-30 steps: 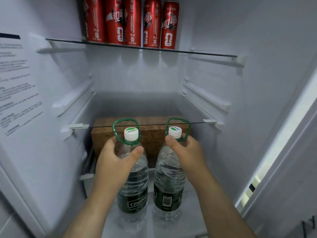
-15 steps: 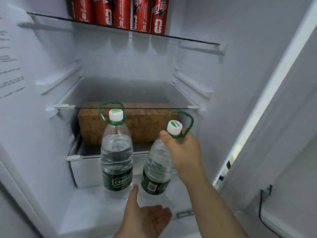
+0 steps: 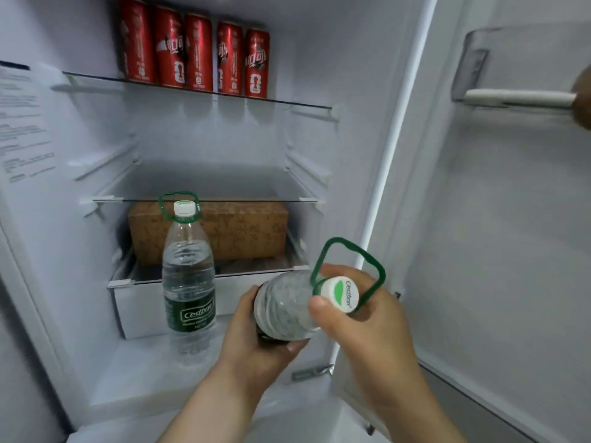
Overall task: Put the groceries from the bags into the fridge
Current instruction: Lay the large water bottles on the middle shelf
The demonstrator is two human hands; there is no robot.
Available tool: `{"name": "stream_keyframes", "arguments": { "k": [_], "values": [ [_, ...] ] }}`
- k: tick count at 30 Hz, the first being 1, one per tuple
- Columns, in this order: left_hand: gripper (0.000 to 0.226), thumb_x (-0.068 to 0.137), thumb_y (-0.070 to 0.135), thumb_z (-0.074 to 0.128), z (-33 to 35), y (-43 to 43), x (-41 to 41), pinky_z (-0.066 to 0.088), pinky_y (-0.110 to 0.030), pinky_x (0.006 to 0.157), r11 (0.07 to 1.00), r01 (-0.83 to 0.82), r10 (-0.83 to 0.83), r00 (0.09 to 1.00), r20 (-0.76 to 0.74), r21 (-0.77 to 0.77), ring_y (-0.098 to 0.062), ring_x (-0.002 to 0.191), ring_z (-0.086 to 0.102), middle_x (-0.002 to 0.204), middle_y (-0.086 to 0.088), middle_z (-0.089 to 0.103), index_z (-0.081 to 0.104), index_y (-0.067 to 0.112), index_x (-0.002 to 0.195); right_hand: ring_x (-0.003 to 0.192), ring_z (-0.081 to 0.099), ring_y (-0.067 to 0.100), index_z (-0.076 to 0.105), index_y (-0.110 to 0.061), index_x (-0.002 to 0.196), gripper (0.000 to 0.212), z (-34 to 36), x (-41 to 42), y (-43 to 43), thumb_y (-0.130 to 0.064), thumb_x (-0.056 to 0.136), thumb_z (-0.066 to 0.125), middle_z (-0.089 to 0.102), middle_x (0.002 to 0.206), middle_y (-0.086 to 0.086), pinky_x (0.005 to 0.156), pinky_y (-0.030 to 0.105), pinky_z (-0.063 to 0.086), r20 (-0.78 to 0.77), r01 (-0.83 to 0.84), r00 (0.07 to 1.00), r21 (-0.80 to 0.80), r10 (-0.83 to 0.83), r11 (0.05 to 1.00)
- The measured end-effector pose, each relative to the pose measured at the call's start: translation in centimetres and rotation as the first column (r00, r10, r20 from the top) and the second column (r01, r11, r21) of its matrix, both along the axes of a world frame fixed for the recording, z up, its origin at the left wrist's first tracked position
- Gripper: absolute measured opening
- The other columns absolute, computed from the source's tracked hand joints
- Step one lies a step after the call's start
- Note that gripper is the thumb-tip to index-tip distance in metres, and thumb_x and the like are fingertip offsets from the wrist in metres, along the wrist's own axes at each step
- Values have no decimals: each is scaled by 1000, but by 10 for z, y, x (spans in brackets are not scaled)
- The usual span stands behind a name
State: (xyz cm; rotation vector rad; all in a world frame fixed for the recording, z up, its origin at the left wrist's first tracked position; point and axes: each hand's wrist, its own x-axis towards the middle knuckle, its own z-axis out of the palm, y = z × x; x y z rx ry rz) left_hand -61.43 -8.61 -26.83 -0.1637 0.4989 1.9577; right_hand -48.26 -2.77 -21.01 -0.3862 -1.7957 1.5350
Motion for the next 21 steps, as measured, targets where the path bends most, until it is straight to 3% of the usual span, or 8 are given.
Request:
{"name": "stream_keyframes", "arguments": {
  "k": [3, 6, 11, 13, 16, 18, 20, 21],
  "values": [
    [63, 65, 30, 76, 0, -1, 4, 47, -44, 96, 1000, -11, 11, 1000, -18, -2, -31, 111, 62, 127, -12, 64, 65, 12, 124, 88, 71, 16, 75, -25, 93, 64, 13, 35, -5, -68, 45, 80, 75, 94, 2, 76, 31, 56, 2, -190, 981, -107, 192, 976],
    [83, 52, 32, 83, 3, -2, 13, 40, -50, 104, 997, -71, 69, 996, -55, -37, -33, 121, 57, 132, -11, 60, 61, 15, 130, 80, 72, 18, 73, -31, 89, 42, 32, 59, -4, -57, 57, 80, 74, 87, 3, 74, 37, 56, 246, -143, 958, -44, 149, 989],
    [51, 76, 36, 71, 20, -7, 38, 49, -48, 96, 985, -119, 95, 979, -180, -123, -31, 108, 64, 119, -15, 66, 67, 8, 118, 73, 74, 21, 77, -24, 83, 43, 53, 79, 4, -59, 57, 79, 76, 87, 8, 58, 35, 57, 393, -189, 883, -202, 256, 961],
    [48, 80, 38, 69, 25, -9, 43, 49, -48, 96, 981, -129, 95, 972, -215, -147, -35, 103, 67, 112, -19, 70, 67, 6, 116, 83, 74, 30, 77, -28, 89, 36, 50, 79, 8, -53, 64, 81, 76, 98, 9, 63, 40, 56, 454, -232, 815, -313, 359, 921],
    [47, 84, 41, 66, 37, -11, 53, 50, -48, 92, 978, -121, 74, 963, -259, -170, -37, 96, 68, 102, -23, 71, 66, 3, 112, 111, 64, 42, 77, -33, 96, 28, 45, 76, 9, -36, 69, 72, 69, 121, 13, 78, 52, 51, 360, -309, 778, -494, 514, 813],
    [46, 86, 40, 63, 46, -12, 60, 53, -45, 83, 976, -121, 61, 951, -304, -182, -36, 88, 68, 97, -24, 72, 67, 0, 109, 119, 60, 40, 75, -34, 103, 29, 45, 66, 8, -20, 80, 68, 67, 123, 10, 84, 49, 49, 349, -272, 802, -509, 485, 816],
    [47, 89, 40, 60, 59, -14, 67, 53, -42, 76, 977, -126, 60, 938, -343, -174, -35, 84, 68, 99, -25, 71, 66, -1, 111, 128, 53, 29, 61, -29, 124, 35, 51, 63, 4, -10, 96, 53, 55, 141, 14, 98, 33, 48, 344, -175, 840, -561, 421, 809],
    [47, 90, 40, 59, 65, -15, 69, 54, -41, 73, 978, -127, 59, 928, -367, -163, -34, 82, 69, 102, -25, 71, 65, 0, 112, 124, 54, 27, 62, -26, 122, 31, 54, 65, 7, -11, 96, 53, 52, 143, 17, 94, 27, 51, 329, -196, 832, -579, 447, 792]
  ]
}}
